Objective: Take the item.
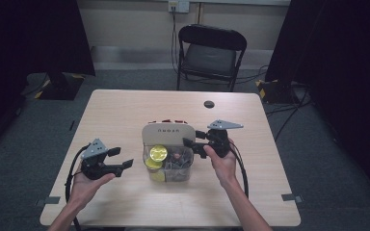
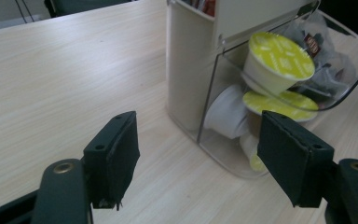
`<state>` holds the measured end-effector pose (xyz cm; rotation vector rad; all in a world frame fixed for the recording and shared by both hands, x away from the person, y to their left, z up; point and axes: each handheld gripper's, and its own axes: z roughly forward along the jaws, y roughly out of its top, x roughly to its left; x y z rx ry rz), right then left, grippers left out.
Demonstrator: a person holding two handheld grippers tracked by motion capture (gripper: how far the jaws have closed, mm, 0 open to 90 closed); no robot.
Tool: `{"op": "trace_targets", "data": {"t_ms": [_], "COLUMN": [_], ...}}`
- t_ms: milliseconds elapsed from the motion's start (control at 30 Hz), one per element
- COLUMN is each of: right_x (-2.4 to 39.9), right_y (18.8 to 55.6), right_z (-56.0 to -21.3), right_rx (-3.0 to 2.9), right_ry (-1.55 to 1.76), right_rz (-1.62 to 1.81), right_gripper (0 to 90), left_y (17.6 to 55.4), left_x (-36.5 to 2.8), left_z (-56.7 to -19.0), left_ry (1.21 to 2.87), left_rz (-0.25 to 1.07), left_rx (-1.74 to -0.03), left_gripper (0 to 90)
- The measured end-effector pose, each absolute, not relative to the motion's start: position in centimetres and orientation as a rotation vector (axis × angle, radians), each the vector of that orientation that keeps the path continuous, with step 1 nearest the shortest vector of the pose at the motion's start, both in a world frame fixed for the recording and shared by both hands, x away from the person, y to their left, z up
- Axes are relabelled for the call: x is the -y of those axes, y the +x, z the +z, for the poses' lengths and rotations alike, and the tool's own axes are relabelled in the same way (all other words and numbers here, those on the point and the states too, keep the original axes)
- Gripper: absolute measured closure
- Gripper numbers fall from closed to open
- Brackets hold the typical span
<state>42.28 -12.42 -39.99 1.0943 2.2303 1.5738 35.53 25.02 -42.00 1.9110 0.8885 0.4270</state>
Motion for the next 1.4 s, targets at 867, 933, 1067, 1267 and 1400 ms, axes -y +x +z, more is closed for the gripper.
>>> {"op": "trace_targets", "data": {"t_ms": [867,933,1067,1267,1400], "right_x": [12.7,12.7,12.7,12.7,12.8], "right_y": [42.2,42.2,42.3,42.2,42.2], "right_z": [-39.6,-39.6,-39.6,-39.6,-39.6], "right_rx": [-2.215,-2.218,-2.219,-2.214,-2.215], "right_ry": [1.097,1.095,1.091,1.093,1.095], "right_rz": [1.593,1.594,1.594,1.591,1.595], "right_gripper": [39.0,39.0,39.0,39.0,39.0], "left_y": [37.4,37.5,38.2,38.3,38.4], "left_x": [-20.5,-20.2,-19.1,-18.0,-17.3], "left_z": [-39.0,-39.0,-39.0,-39.0,-39.4], "left_ry": [1.87,1.876,1.892,1.917,1.949], "left_rz": [0.34,0.334,0.301,0.288,0.266], "left_rx": [-0.754,-0.748,-0.719,-0.707,-0.694], "left_gripper": [33.6,32.8,34.3,33.3,32.7]}}
